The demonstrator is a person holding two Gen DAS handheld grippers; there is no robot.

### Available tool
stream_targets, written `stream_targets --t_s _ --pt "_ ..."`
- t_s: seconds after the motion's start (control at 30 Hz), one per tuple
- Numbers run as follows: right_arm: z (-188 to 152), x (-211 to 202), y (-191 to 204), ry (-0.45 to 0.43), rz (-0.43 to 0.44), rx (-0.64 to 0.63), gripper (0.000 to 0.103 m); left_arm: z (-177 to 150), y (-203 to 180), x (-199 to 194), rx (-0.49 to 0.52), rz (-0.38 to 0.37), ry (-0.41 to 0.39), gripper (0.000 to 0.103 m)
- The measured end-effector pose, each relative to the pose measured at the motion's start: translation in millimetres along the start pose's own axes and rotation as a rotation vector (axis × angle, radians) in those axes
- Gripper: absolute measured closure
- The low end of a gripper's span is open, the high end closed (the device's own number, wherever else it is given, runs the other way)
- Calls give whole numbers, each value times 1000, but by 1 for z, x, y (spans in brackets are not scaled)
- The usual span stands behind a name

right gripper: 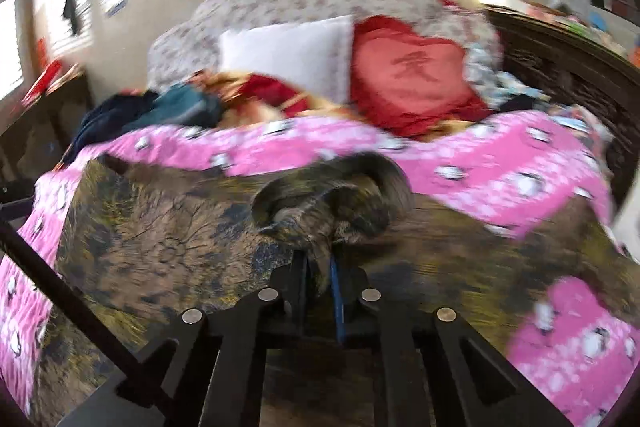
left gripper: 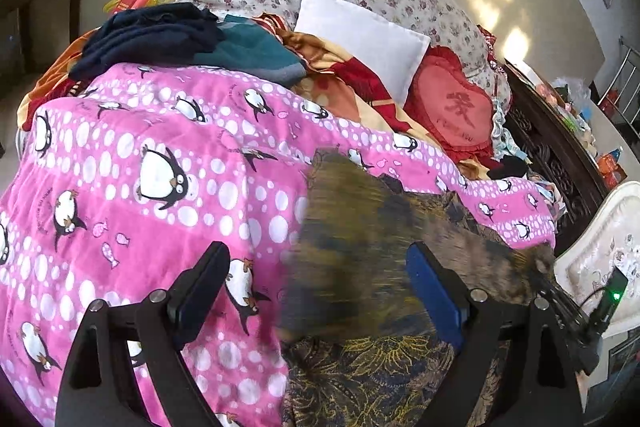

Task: Fold small clothes

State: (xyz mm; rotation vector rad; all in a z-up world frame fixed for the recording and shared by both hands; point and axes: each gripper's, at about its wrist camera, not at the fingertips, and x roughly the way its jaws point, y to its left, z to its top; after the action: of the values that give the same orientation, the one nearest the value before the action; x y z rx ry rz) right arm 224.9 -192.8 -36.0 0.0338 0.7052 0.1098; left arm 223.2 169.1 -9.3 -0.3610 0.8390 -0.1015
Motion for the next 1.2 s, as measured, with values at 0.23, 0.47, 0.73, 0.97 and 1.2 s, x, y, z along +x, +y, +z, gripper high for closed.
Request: stream_targets --t_s 0.23,0.47,0.73,0.97,1.2 --pt "-36 -7 -73 101 -59 151 32 -12 -14 27 42 31 55 14" --pt "-10 -9 -90 20 -72 189 15 -8 -14 35 27 54 58 14" --pt "2 39 -79 97 -133 81 73 8 -25 53 54 81 44 14" --pt "17 23 -78 31 -69 49 100 21 -40 87 98 141 69 14" --pt "45 -10 -82 -88 -159 43 101 31 -29 85 62 133 64 14"
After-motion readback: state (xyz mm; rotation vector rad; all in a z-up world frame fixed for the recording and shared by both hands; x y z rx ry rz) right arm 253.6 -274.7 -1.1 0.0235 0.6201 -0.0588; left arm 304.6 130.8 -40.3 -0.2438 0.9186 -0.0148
